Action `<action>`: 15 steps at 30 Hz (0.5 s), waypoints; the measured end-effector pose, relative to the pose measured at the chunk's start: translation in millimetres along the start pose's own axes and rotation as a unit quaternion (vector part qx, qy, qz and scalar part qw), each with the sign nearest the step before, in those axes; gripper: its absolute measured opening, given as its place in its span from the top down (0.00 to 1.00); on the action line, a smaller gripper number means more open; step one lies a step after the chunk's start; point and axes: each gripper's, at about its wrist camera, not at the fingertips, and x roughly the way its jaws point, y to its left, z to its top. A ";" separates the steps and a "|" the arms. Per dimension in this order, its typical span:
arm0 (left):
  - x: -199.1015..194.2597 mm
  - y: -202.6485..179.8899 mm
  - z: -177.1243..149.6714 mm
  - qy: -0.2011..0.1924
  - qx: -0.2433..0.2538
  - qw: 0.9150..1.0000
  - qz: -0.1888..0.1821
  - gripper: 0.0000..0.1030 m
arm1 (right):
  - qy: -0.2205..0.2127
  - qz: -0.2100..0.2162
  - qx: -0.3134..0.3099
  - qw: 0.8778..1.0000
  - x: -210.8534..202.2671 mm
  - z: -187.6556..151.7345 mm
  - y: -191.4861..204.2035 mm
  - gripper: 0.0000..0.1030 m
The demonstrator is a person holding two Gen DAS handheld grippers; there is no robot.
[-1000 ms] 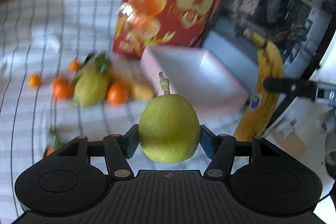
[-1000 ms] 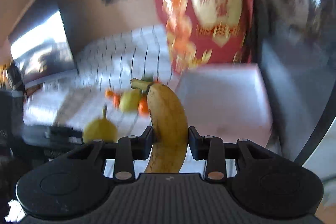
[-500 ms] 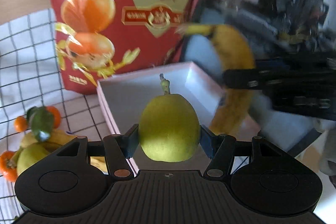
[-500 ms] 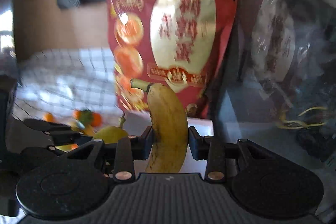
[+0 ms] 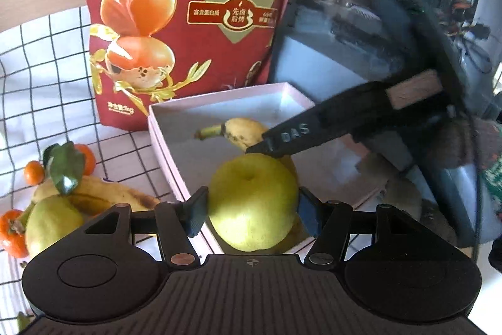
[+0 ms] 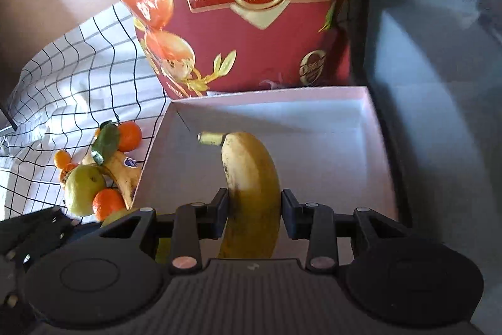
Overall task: Organize fruits
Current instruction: 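Carry the banana and pear over the pink box with both grippers, then lower the banana and pear into the box and open both grippers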
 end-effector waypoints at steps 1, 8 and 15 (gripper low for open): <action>1.2 -1.3 1.5 0.003 0.003 1.000 0.000 0.36 | 0.006 0.001 0.005 1.000 6.6 1.4 -0.5 0.66; 15.7 -8.9 8.5 0.044 0.031 0.999 0.008 0.36 | 0.015 0.022 0.044 0.999 14.6 -1.2 -15.7 0.62; 53.5 -12.1 34.0 0.116 0.076 0.990 0.025 0.36 | -0.017 0.034 0.066 0.997 -15.7 -9.3 -25.0 0.59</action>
